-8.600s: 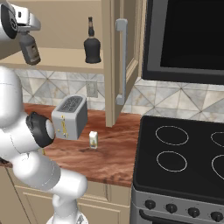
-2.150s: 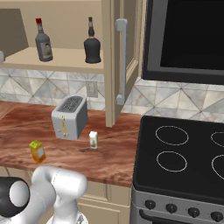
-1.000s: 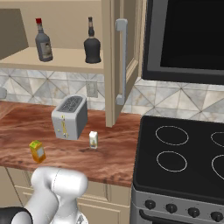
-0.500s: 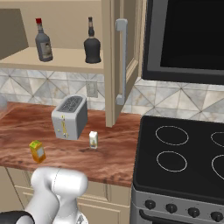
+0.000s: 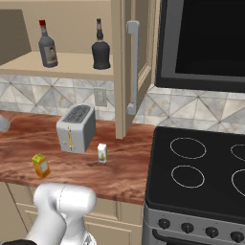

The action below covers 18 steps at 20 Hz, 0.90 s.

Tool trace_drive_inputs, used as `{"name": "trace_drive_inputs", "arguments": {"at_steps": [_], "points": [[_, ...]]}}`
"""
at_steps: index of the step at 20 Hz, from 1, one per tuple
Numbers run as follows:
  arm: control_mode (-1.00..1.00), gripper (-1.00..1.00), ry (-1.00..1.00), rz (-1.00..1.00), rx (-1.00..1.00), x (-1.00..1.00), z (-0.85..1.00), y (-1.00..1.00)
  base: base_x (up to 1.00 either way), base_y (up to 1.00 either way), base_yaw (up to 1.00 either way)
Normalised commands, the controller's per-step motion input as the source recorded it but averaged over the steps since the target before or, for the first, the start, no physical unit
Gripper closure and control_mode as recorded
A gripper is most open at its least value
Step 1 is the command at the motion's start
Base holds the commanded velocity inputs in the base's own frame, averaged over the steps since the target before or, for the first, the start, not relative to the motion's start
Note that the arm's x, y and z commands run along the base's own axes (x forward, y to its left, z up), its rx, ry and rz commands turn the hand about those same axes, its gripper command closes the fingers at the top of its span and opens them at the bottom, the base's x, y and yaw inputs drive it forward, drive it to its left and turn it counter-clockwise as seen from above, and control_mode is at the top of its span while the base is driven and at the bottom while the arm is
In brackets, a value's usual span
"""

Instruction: Sort all alcoholic drinks to one cabinet, and non-alcoholic drinks to the other.

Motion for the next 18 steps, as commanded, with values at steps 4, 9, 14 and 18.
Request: {"name": "trace_drive_inputs", "arguments": {"at_steps": [4,9,14,18], "points": [[-1.00,-1.00,0.09,0.00,0.05,-0.12,-0.28,-0.02,0.00,0.00,0.00],[-1.00,-1.00,0.09,0.00,0.05,-0.13,-0.18,-0.07,0.00,0.00,0.00],[-1.00,-1.00,0.05,0.00,0.00,-0.07,-0.21,0.00,0.00,0.00,0.00],[-1.00,-1.00,0.02,0.00,0.00,-0.06,-0.14,-0.07,0.00,0.00,0.00]]}}
